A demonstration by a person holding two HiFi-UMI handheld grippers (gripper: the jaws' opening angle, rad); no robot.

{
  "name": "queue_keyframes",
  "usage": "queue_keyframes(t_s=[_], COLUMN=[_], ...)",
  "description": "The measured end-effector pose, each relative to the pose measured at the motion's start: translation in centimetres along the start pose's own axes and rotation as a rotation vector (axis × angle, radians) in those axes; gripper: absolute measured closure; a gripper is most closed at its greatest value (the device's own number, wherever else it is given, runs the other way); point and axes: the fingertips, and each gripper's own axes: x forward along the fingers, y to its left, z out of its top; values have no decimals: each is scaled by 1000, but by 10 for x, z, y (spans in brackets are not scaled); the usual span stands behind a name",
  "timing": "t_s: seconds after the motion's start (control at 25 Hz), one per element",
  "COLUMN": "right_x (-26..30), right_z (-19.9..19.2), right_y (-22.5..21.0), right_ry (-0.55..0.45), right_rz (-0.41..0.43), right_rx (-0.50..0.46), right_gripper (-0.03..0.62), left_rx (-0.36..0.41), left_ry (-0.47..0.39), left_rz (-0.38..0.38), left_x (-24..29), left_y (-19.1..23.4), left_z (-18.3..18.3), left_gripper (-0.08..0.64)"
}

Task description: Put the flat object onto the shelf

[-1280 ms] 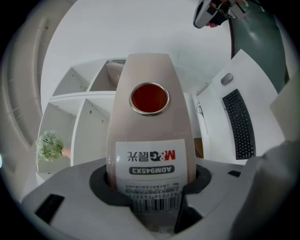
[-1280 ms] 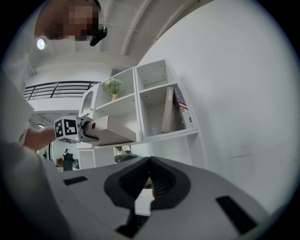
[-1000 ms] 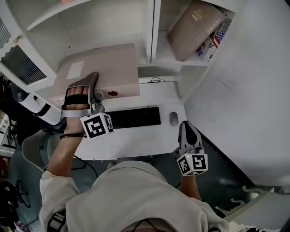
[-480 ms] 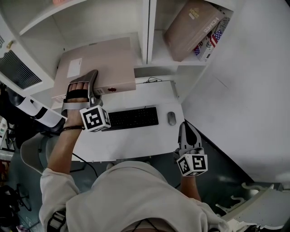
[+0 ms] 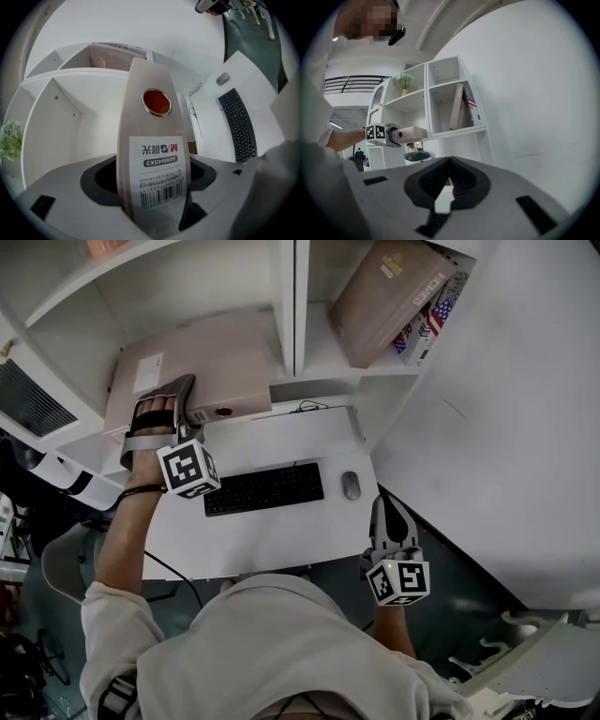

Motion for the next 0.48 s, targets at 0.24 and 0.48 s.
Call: queue_keyframes(t_s=[0.24,0.48], right_x=[1,0], right_z=[0,-1], right_y=[-6,-10], right_ry=[3,9], right_rz=[-20,-33], right_rx=[-1,0], right_gripper=[589,589], left_rx=[0,-3], left_ry=[3,-7], left_rz=[-17,-55], left_x=[18,27], left_y=[5,7], left_z=[-2,-3], left_gripper=[207,190])
